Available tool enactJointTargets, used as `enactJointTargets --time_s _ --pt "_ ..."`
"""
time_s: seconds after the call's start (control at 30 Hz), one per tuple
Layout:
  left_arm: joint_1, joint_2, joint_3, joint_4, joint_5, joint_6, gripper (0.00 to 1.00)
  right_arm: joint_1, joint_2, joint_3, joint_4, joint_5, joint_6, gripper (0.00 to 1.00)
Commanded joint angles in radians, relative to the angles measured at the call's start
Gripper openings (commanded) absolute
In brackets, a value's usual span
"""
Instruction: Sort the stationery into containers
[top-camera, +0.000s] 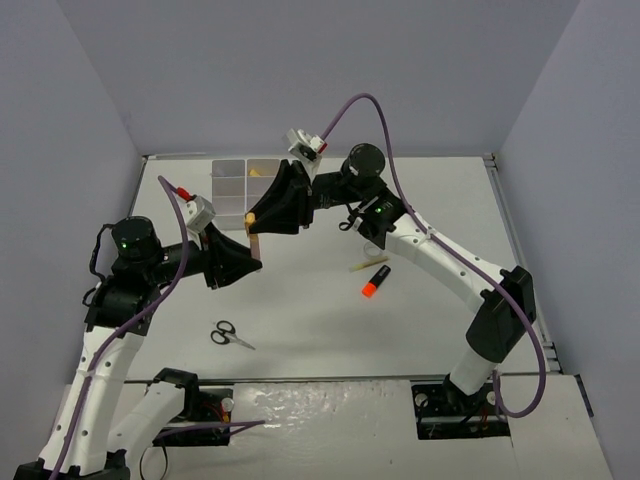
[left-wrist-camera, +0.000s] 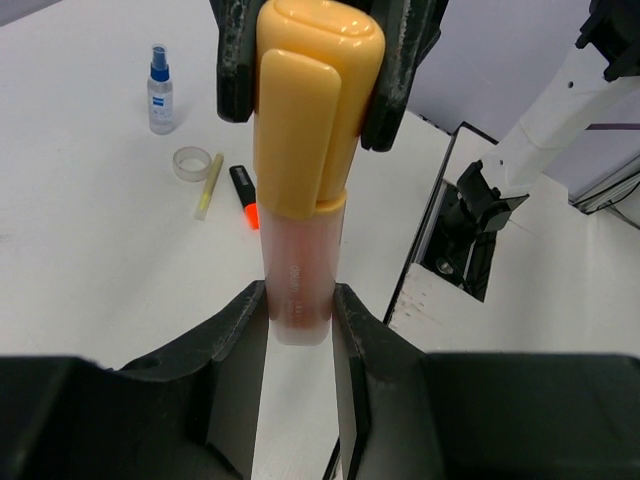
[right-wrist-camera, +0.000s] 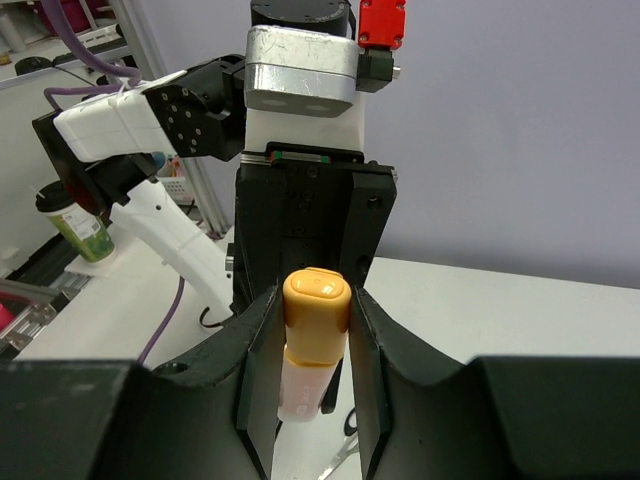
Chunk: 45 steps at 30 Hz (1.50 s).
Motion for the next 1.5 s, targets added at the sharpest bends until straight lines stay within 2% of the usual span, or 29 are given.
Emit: enactJointTargets --time_s 0.0,0.23,0.37,0.47,0.53,1.2,1.47 --pt "0.014 -0.012 0.142 0.25 0.009 0.009 0.0 0.021 -0.017 -0.017 -0.088 -0.063 -0.047 0.28" --pt "0.014 -0.024 0.106 0.3 0.007 -0.045 0.0 0.027 -0.006 0.002 -0.012 -0.027 0.018 0.42" --pt "0.014 -0.026 0.1 0.292 0.009 -0.039 0.0 0.03 -0.01 -0.004 0.08 -0.022 0.094 0.42" --pt "0.013 -0.036 0.091 0.292 0.009 -0.038 0.0 0.028 -0.017 -0.009 0.083 -0.046 0.096 0.44" --pt "0.014 -0.04 0.085 0.286 0.009 -0.033 0.0 0.019 -0.034 -0.024 0.078 -0.053 0.096 0.55" --pt "0.014 -0.062 0.057 0.239 -0.004 -0.01 0.0 0.018 -0.09 0.078 -0.001 0.03 0.035 0.55" --pt "0.014 -0.063 0.039 0.24 -0.021 -0.016 0.0 0.054 -0.025 0.141 -0.007 0.047 0.049 0.52"
